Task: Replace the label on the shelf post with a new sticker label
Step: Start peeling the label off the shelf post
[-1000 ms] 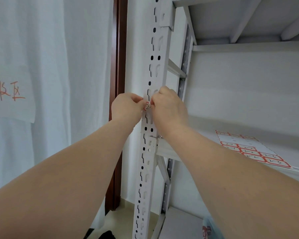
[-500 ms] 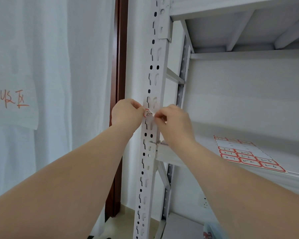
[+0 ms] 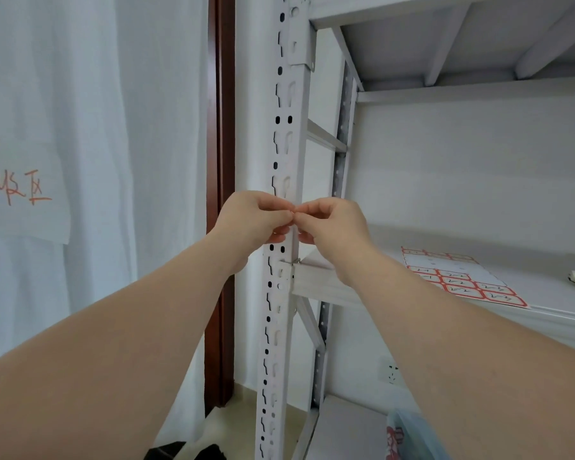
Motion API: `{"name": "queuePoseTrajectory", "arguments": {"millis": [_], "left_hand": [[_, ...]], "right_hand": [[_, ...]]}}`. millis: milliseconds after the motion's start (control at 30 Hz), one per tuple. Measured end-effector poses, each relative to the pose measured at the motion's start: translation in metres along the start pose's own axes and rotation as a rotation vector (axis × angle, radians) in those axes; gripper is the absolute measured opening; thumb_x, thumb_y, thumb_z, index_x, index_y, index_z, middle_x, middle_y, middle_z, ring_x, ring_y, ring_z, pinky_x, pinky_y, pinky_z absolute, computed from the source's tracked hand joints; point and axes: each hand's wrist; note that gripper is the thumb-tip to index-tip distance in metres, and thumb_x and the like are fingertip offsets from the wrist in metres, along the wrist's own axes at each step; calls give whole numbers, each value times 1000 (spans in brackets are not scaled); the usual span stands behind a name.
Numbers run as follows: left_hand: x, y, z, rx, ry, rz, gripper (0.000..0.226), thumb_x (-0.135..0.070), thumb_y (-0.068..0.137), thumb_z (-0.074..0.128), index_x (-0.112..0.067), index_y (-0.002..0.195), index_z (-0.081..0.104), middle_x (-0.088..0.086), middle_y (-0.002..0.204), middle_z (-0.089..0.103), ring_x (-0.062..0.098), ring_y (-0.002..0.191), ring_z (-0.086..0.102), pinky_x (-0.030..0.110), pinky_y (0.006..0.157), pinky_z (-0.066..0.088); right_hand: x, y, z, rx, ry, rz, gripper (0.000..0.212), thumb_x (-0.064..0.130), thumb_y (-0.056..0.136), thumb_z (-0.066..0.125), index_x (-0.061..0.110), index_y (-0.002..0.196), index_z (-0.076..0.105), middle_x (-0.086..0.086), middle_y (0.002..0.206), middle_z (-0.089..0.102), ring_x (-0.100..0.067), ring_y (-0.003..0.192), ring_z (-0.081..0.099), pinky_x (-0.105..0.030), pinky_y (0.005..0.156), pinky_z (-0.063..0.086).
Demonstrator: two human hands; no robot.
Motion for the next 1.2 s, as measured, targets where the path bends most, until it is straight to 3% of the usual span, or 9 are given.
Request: {"name": "queuePoseTrajectory", "arguments": {"millis": [267, 567, 767, 1067, 1200], "left_hand": [[-10, -8, 10, -47, 65, 18, 8, -7, 84, 65, -10, 76, 69, 8, 72, 68, 15, 65, 63, 29, 71, 60], [-26, -17, 11, -4, 69, -3, 10, -10, 88, 60, -3, 87, 67, 7, 74, 65, 13, 64, 60, 25, 67, 59], [-38, -27, 10, -3, 12, -8, 3, -5, 85, 62, -3, 86, 64, 9, 79, 64, 16, 70, 63, 31, 74, 59], [-56, -39, 11, -80, 42, -9, 7, 1, 77, 67, -3, 82, 67, 8, 74, 64, 17, 65, 62, 26, 67, 59], [-65, -47, 13, -55, 23, -13, 10, 3, 77, 66, -4, 84, 66, 8, 74, 63, 16, 65, 61, 23, 65, 58]], "right_hand": [[11, -10, -13, 9, 53, 70, 18, 4, 81, 66, 17, 69, 67, 0, 66, 65, -14, 63, 60, -34, 80, 57], [27, -20, -22, 12, 102, 87, 15, 3, 81, 67, 14, 73, 67, 1, 68, 66, -15, 66, 63, -29, 79, 57], [37, -29, -27, 16, 136, 100, 18, -2, 82, 63, 13, 74, 68, -2, 71, 67, -16, 67, 64, -24, 74, 57], [48, -46, -36, 14, 80, 77, 20, -2, 83, 61, 16, 81, 71, -1, 80, 69, -14, 66, 62, -22, 71, 56], [55, -54, -43, 15, 69, 64, 20, -3, 83, 61, 15, 82, 70, -2, 80, 68, -16, 68, 61, -29, 78, 57]]}}
Point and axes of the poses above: each hand's wrist, its own y-axis towards the middle knuckle, its own z-axis out of the palm, x = y × z
